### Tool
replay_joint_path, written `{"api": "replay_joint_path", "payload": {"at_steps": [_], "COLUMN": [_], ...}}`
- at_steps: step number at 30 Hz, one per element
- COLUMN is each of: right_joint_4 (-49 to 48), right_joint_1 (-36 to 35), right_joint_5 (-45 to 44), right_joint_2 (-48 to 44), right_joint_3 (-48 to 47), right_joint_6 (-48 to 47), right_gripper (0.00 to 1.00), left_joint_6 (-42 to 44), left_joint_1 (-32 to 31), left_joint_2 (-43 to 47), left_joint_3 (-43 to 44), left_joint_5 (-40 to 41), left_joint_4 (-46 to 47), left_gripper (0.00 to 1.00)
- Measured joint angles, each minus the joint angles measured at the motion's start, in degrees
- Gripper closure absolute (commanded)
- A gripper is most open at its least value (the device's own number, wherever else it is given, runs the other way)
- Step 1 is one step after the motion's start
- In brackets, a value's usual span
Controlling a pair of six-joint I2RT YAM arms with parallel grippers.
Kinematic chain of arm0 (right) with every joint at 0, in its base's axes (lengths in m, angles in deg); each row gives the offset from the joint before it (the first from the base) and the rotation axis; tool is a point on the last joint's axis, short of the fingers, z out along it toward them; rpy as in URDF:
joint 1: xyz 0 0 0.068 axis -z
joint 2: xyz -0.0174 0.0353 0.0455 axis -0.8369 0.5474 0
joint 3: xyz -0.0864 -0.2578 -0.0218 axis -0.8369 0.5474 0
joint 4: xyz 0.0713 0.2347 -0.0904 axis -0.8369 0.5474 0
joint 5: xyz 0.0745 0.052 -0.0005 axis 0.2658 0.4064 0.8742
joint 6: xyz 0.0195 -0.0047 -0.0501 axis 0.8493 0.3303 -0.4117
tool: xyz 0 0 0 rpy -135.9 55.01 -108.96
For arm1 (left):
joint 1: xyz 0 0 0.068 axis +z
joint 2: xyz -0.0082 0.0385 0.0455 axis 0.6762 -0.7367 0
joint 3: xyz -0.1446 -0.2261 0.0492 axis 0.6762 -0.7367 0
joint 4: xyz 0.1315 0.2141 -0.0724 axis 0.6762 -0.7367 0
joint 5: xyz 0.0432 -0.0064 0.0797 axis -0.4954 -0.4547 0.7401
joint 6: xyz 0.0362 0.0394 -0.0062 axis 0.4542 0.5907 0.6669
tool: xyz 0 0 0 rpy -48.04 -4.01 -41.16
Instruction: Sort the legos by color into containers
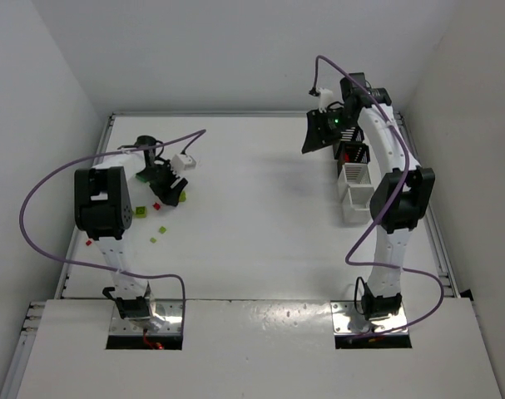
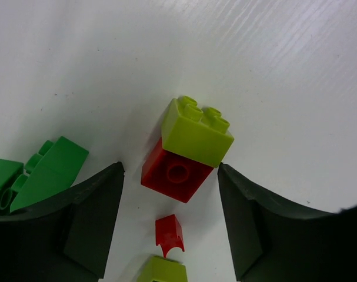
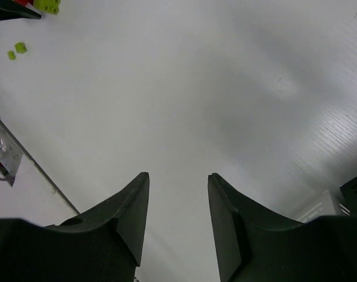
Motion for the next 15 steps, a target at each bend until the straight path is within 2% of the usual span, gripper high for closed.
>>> {"api": "replay_joint_path", "payload": {"at_steps": [1,5,8,11,15], "right_joint_4": [0.0,-1.01,-3.02,-2.05,-1.01], "right_joint_1": [-0.02,0.0,0.07,-0.13,-0.85], "right_joint_5": [-0.07,0.5,4.59,9.92,15.41], "right_joint_2": [0.0,-0.7,-4.46,-6.47,-3.78], "right_joint_3": [0.09,2.03,11.54,19.54,17.33], "right_joint_6": [0.0,0.55,2.64,4.55,6.4], "right_gripper": [0.54,0.54,0.54,0.57,0.59], "left_joint_6": [0.52,2.16,2.91,3.28,2.8], "left_joint_1": [0.0,0.0,0.0,0.24,0.33], "left_joint_2": [-0.09,-0.07,0.5,1.97,5.88], "left_joint_3": [0.0,-0.15,-1.2,-3.45,-5.51], "left_joint_5": [0.02,-0.22,-1.22,-3.34,-7.39], "left_joint_4": [-0.07,-0.2,0.11,0.02,-1.22], "left_gripper": [0.34,0.56,0.65,0.71,0.76]}}
